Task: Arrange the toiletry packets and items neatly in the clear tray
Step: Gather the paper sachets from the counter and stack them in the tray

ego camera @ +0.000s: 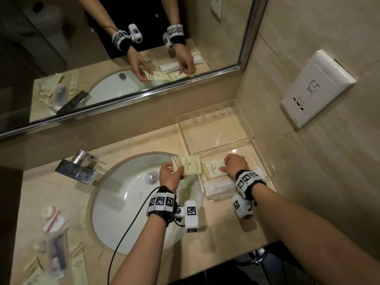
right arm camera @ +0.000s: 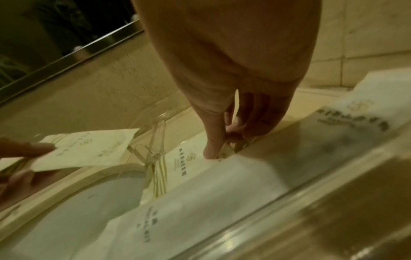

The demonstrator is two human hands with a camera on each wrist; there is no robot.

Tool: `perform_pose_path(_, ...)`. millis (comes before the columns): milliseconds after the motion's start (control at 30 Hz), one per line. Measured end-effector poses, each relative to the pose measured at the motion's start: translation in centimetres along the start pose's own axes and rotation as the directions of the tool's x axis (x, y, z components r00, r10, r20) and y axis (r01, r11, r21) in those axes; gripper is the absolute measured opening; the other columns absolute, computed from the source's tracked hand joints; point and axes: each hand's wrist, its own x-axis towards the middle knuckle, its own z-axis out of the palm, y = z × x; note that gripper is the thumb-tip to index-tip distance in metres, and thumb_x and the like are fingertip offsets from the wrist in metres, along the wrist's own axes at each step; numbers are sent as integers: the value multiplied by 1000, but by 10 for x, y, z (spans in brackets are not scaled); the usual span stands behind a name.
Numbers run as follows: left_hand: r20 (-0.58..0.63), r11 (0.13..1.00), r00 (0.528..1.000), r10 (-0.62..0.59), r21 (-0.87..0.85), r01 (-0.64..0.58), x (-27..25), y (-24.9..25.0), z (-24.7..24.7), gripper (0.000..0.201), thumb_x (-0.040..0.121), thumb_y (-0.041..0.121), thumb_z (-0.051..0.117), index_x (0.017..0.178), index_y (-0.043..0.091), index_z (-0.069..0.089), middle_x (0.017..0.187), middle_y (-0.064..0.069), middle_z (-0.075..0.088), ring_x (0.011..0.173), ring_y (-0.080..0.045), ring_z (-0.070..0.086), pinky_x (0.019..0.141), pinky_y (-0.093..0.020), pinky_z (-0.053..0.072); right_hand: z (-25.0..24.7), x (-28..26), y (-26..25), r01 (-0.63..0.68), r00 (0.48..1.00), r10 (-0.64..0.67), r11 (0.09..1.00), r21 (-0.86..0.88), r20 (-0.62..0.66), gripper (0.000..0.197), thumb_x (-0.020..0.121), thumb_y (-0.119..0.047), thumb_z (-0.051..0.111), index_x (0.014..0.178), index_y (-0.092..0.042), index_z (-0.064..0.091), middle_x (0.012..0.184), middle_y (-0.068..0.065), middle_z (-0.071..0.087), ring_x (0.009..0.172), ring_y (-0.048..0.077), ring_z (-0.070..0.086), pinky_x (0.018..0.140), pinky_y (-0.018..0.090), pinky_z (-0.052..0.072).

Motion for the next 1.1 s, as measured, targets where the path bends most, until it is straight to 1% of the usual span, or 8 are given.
perform_pose_path(167,4,1000,1000,3,9,-4,0,1,-2,34,86,-2,64,116,-1,47,115,-27,61,90,-31,66,58,-23,60,-5,0,1,154,987,-154,988,-10,-54,50,70,-15,86,110,-19,57,108,2,52,94,18,55,82,28,47)
perform_pose_path(333,2,1000,1000,0,3,-1,-1,3,0,30,86,-2,63,111,2,47,114,-25,61,92,-32,66,59,-22,60,10,-4,0,352,935,-350,935,-34,49,38,70,-13,85,104,-22,70,112,-2,48,98,12,51,94,23,43)
perform_pose_path(467,22,1000,1000,2,-12,-2,-6,6,6,29,86,-4,62,108,4,46,112,-24,60,93,-33,65,58,-23,60,13,-4,3,365,930,-364,931,-4,45,31,73,-13,83,100,-22,71,109,-1,52,98,14,56,96,27,47)
perform_pose_path(567,69,1000,998,-14,-16,15,-12,11,17,28,86,-6,61,109,2,46,109,-23,60,87,-29,65,58,-23,60,6,-5,-5,318,948,-295,892,322,-121,15,86,-27,71,99,-19,71,102,0,67,92,18,67,87,32,55)
perform_pose_path(633,136,999,990,-31,-32,35,-16,14,26,31,86,-7,61,113,0,46,109,-23,62,82,-25,67,62,-27,61,-4,-7,-12,193,974,-224,803,565,-15,31,88,-42,66,107,-17,69,96,0,73,84,21,69,76,35,57)
perform_pose_path(767,210,995,973,-97,10,97,-21,13,41,33,84,-4,66,111,0,48,99,-19,65,73,-21,68,60,-30,61,-15,-3,-6,120,964,-225,839,531,139,48,84,-29,75,124,-6,60,109,11,69,72,16,67,66,29,57)
perform_pose_path(900,66,915,992,103,386,-121,-17,5,38,24,79,9,71,98,11,56,80,2,64,75,-17,60,69,-26,51,-17,7,12,28,998,-50,899,437,39,55,84,-23,76,132,-4,55,117,10,62,90,25,66,79,39,59)
perform_pose_path(1100,313,744,922,228,555,-372,-21,3,40,16,87,3,59,95,11,69,95,-3,69,72,-12,58,76,-25,51,-8,-1,19,42,998,-55,955,294,39,43,81,-24,78,117,-5,64,108,7,65,102,22,61,93,27,47)
